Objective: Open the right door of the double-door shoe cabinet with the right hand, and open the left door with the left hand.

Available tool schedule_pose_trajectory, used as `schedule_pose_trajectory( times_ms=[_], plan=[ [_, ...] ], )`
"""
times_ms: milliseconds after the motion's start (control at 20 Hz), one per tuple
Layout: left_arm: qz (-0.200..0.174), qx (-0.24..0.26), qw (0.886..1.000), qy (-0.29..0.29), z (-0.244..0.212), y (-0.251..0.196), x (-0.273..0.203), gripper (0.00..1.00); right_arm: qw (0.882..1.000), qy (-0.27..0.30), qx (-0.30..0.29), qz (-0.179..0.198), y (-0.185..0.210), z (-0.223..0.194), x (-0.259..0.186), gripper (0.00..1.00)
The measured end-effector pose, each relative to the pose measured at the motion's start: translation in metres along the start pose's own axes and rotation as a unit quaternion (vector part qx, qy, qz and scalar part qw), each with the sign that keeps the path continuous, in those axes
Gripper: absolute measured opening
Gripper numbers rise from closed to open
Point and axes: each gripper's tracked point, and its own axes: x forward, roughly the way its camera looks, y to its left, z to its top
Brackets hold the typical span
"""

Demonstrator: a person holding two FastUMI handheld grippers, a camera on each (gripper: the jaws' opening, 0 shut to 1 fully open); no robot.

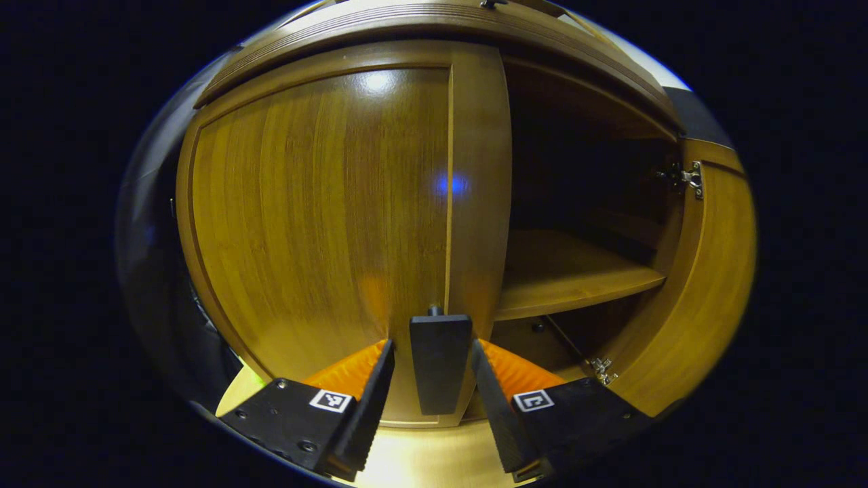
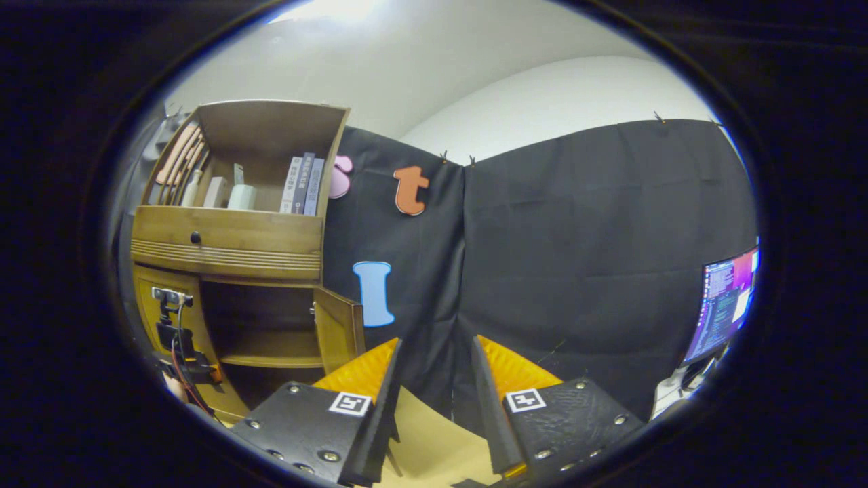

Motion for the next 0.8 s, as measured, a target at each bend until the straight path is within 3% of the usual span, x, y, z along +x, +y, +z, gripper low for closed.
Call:
schedule_pose_trajectory(
  times_ms=[150,200,250,400,600,700,750,800],
  plan=[
    [-0.009,-0.005,1.0,0.005,-0.004,-0.006,0.0,0.4,1.0,0.005,-0.004,0.01,0.007,-0.004,0.001,0.54],
    [-0.01,-0.004,1.0,0.004,-0.006,-0.006,0.001,0.36,1.0,0.006,-0.006,0.014,0.009,-0.005,0.002,0.54],
    [-0.011,-0.003,1.0,0.006,-0.006,-0.007,0.002,0.37,1.0,0.008,-0.008,0.017,0.011,-0.005,0.002,0.58],
    [-0.015,-0.006,1.0,0.006,-0.006,-0.007,-0.001,0.35,1.0,0.01,-0.013,0.026,0.016,-0.006,0.003,0.54],
    [-0.013,-0.009,1.0,0.008,-0.008,-0.006,-0.009,0.34,0.999,0.01,-0.011,0.036,0.018,-0.005,0.001,0.59],
    [-0.016,-0.011,1.0,0.007,-0.01,-0.005,-0.016,0.34,0.999,0.011,-0.007,0.043,0.02,-0.006,0.0,0.7],
    [-0.018,-0.01,1.0,0.008,-0.011,-0.004,-0.02,0.34,0.999,0.012,-0.006,0.046,0.022,-0.006,0.0,0.7],
    [-0.019,-0.011,1.0,0.007,-0.012,-0.004,-0.024,0.34,0.999,0.013,-0.004,0.051,0.024,-0.007,0.002,0.63]
  ],
)
